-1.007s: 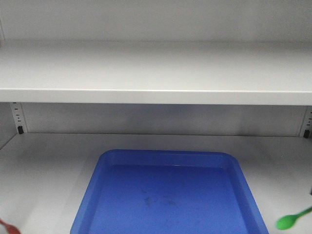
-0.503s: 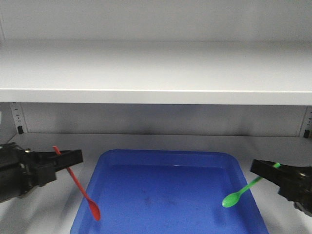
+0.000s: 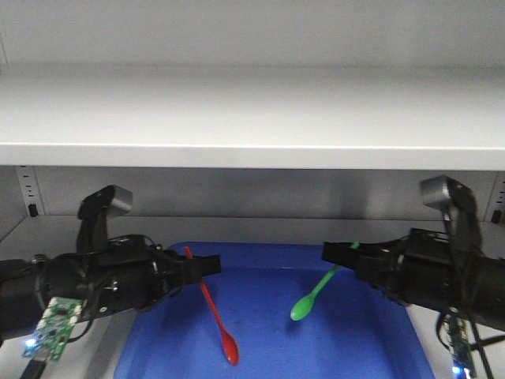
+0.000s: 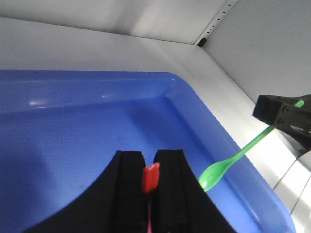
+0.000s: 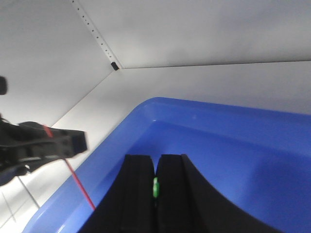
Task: Sort red and green spoons into left cabinet
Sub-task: 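Open both grippers to drop the red and green spoons into the tray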
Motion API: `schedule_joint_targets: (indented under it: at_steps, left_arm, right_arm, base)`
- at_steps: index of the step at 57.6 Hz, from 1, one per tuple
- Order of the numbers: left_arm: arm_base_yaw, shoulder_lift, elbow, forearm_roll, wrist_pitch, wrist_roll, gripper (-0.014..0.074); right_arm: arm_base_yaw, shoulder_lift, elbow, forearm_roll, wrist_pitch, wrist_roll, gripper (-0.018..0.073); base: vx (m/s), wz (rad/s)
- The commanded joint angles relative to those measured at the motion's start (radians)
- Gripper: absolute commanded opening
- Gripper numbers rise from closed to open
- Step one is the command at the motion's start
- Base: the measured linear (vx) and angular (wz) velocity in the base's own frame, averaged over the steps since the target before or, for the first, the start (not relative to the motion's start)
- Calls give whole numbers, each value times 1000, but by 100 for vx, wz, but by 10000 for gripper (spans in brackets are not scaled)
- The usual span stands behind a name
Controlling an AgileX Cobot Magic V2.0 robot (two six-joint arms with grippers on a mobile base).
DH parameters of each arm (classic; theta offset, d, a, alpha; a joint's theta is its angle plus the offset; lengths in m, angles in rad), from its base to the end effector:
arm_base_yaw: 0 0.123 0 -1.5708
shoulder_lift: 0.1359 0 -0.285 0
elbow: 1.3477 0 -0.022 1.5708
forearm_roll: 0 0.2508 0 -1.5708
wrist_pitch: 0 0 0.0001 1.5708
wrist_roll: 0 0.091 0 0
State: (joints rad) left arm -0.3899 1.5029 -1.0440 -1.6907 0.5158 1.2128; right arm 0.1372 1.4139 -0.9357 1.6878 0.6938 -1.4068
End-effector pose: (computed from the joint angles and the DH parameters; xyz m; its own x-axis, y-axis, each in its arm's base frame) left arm 0.2945 -0.1693 0.3130 -0.6067 -0.1990 -0.7696 0.5400 0.6073 -0.5827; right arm 0.2907 0.0986 0.3123 -0.4928 0.1741 -0.8526 -0.5836 0.6607 0.4722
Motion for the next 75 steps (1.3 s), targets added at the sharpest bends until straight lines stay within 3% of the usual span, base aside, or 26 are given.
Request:
schedule_joint_targets:
  at_steps: [1, 11, 21, 30, 37, 49, 58, 64, 72, 73, 75]
  left_arm:
    - [-16, -3, -65, -70, 18, -15, 1]
    - [-18, 42, -87, -70, 23, -15, 69]
    - [-18, 56, -87, -66, 46, 17, 286]
    - [-17, 56, -87, -58, -10, 223, 522]
    - [-17, 56, -87, -58, -115, 369, 608]
    - [-17, 46, -87, -58, -205, 540, 587]
    - [-17, 14, -87, -58, -214, 536, 506]
    - [-18, -12, -85, -57, -214, 534, 360]
    - [-18, -63, -49, -58, -215, 519, -2]
    - [-18, -72, -40, -58, -218, 519, -10]
    - [-18, -84, -24, -58, -222, 518, -9]
  right_arm:
    - [18, 17, -68, 93, 21, -9, 2]
    - [24, 76, -99, 93, 28, -10, 99]
    - [24, 89, -99, 90, 30, -82, 379]
    - [24, 89, -99, 81, 14, -275, 609]
    - [20, 85, -99, 81, -33, -439, 661]
    - [20, 49, -99, 60, -246, -553, 614]
    - [20, 11, -99, 62, -343, -501, 523]
    - [20, -18, -99, 42, -404, -353, 376]
    - [20, -72, -61, -58, -455, -189, 32]
    - [20, -80, -50, -74, -454, -182, -17]
    - [20, -97, -24, -96, -453, -176, -13]
  base:
    - [0, 0]
    - [0, 0]
    - [0, 0]
    - [0, 0]
    - [0, 0]
    - [0, 0]
    - [0, 0]
    - [0, 0]
    - [0, 0]
    - [0, 0]
    - [0, 0]
